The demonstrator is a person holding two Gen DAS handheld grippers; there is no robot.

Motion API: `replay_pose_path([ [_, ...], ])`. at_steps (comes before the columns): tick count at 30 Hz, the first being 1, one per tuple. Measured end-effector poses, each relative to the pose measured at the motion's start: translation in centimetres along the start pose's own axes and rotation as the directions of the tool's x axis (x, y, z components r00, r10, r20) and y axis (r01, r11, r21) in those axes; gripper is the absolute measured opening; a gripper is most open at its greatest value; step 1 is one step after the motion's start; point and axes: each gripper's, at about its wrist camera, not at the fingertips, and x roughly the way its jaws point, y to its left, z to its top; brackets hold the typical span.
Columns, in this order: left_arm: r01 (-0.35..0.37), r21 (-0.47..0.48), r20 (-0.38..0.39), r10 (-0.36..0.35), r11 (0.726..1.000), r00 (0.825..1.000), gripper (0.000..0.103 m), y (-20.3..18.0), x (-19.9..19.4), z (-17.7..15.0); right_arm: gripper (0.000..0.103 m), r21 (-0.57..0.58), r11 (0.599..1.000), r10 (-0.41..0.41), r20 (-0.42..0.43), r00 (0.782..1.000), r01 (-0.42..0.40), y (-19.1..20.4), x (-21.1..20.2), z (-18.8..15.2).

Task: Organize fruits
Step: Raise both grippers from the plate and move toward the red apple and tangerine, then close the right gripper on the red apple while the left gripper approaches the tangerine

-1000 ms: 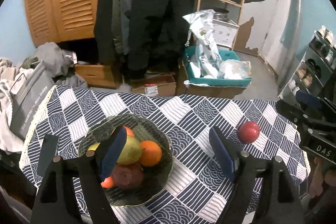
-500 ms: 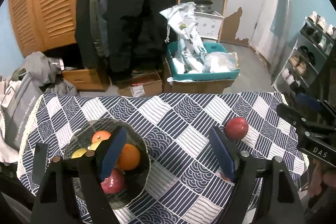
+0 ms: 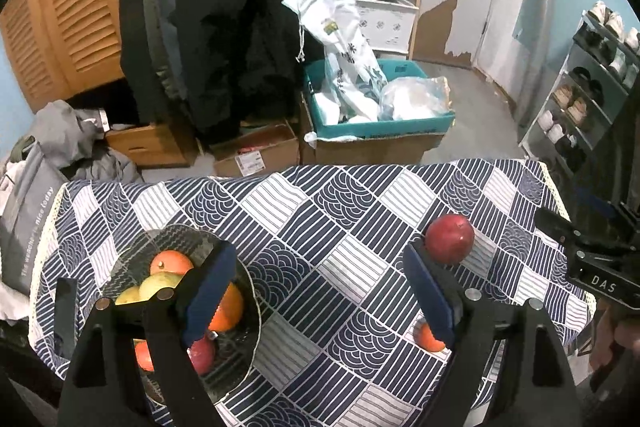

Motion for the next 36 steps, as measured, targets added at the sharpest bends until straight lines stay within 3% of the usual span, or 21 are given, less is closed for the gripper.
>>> replay_pose_path([
  [7,-0.010,0.019,-0.063,0.011,1.000,0.998,0.087,-0.8,3.4,0.0,0.086,0.018,0.999,0.030,-0.093,0.995,-0.028,-0.9,4.3,-0.7],
  [16,-0.028,0.038,-0.129,0.033,0.999,0.991,0.087,-1.3,8.4,-0.5,0.086,0.053,0.994,0.103,-0.238,0.966,-0.093,-0.7,11.6,-1.6],
  [36,-0.015,0.015,-0.245,0.019,1.000,0.969,0.087,-0.8,14.4,-1.9,0.085,0.018,0.993,0.119,-0.339,0.933,-0.120,0.9,18.0,-2.5],
])
